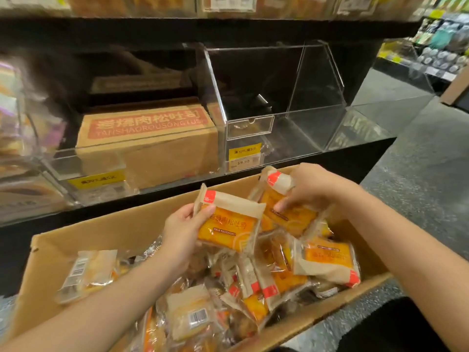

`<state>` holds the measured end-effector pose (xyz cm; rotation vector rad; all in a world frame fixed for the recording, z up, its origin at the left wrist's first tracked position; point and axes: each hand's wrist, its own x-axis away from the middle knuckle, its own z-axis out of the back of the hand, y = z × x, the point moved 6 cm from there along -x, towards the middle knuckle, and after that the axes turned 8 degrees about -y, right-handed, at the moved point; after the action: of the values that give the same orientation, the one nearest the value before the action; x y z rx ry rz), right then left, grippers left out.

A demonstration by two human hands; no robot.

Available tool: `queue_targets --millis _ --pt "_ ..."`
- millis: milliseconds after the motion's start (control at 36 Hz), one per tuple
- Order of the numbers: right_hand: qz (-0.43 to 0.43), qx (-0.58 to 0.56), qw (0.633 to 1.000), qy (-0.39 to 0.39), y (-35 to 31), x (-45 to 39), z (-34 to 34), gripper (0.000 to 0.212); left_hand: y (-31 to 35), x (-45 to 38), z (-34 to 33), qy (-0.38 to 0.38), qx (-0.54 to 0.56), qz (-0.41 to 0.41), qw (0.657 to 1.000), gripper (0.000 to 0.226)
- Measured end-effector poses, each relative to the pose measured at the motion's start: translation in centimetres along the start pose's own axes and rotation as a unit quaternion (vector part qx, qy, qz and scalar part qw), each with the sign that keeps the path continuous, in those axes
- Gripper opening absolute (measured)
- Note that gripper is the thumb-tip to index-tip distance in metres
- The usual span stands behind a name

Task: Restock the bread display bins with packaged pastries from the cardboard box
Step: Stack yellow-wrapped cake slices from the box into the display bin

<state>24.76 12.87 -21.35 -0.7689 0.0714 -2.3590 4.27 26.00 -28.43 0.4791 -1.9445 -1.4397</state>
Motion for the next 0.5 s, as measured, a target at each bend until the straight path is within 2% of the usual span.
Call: queue_targets --millis 56,111,222,278,361,500 --pt "0.051 -0.008 0.999 0.007 -1.5 0.2 0.2 0.051 0.8 0.1 0.7 0.017 0.016 -0.018 1.000 0.020" --pt "0.109 -0.033 0.993 0.028 -2.9 0.4 0.6 0.034 1.8 0.2 1.6 0.043 0.014 -0.044 0.998 0.019" --pt "0.211 -0.097 0.971 0.052 -6.3 1.2 1.3 0.013 5.4 0.6 4.1 0.099 -0.005 -0.158 0.982 0.005" --pt "0.254 -0.134 0.956 0.068 -8.3 1.6 2.2 0.020 7.3 0.7 5.6 0.121 0.005 -0.202 0.972 0.007" --pt "0.339 -0.191 0.915 0.108 -11.7 2.8 4.8 0.013 9.8 0.4 7.6 0.130 0.046 -0.230 0.963 0.008" --pt "0.409 -0.204 0.852 0.255 -17.3 3.9 10.3 0.031 13.9 0.3 10.9 0.166 0.128 -0.268 0.940 0.009"
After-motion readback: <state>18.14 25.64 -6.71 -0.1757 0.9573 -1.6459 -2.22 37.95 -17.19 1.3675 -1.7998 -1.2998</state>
